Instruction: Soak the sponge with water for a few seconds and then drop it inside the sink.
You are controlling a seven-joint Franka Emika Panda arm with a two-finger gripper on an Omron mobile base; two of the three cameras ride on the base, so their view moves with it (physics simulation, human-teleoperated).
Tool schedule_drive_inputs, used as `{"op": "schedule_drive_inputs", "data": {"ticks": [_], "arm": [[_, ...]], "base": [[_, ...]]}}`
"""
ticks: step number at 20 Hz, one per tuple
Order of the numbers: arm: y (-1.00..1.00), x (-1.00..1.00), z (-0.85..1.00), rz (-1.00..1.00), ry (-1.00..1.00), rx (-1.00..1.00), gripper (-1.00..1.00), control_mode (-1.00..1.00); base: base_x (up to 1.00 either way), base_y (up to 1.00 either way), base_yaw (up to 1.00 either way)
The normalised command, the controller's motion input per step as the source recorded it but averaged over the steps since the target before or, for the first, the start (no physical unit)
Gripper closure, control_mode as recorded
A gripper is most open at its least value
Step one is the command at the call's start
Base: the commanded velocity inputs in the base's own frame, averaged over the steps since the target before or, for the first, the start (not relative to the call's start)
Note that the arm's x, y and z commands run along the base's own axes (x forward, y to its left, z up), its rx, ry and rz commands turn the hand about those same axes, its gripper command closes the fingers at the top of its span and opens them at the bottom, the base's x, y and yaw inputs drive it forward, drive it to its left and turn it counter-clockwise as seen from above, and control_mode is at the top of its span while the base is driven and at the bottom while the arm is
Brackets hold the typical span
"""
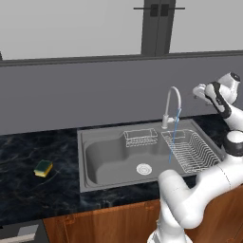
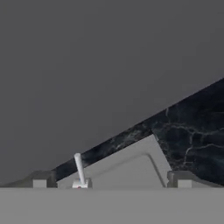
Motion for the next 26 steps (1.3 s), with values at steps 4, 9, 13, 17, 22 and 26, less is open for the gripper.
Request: {"op": "schedule_drive_inputs", "data": {"ticks": [4, 9, 13, 17, 22, 26], "arm": [[0.0, -0.47, 0.07, 0.0, 0.17, 0.0, -1.0, -1.0], [0.0, -0.54, 0.11, 0.0, 0.08, 0.0, -1.0, -1.0], [0.12, -0.53, 0.0, 0.0, 0.0, 0.0, -1.0, -1.0], [0.41, -0.5, 0.0, -0.02, -0.07, -0.07, -1.0, -1.0], [0.46, -0.53, 0.06, -0.04, -0.14, -0.15, -1.0, -1.0], [0.24, -0.59, 0.32, -0.05, -0.17, -0.2, -1.0, -1.0]], "base": [[0.0, 0.0, 0.0], [0.0, 0.0, 0.0], [0.0, 0.0, 0.0], [0.0, 0.0, 0.0], [0.0, 0.0, 0.0], [0.0, 0.0, 0.0]]}}
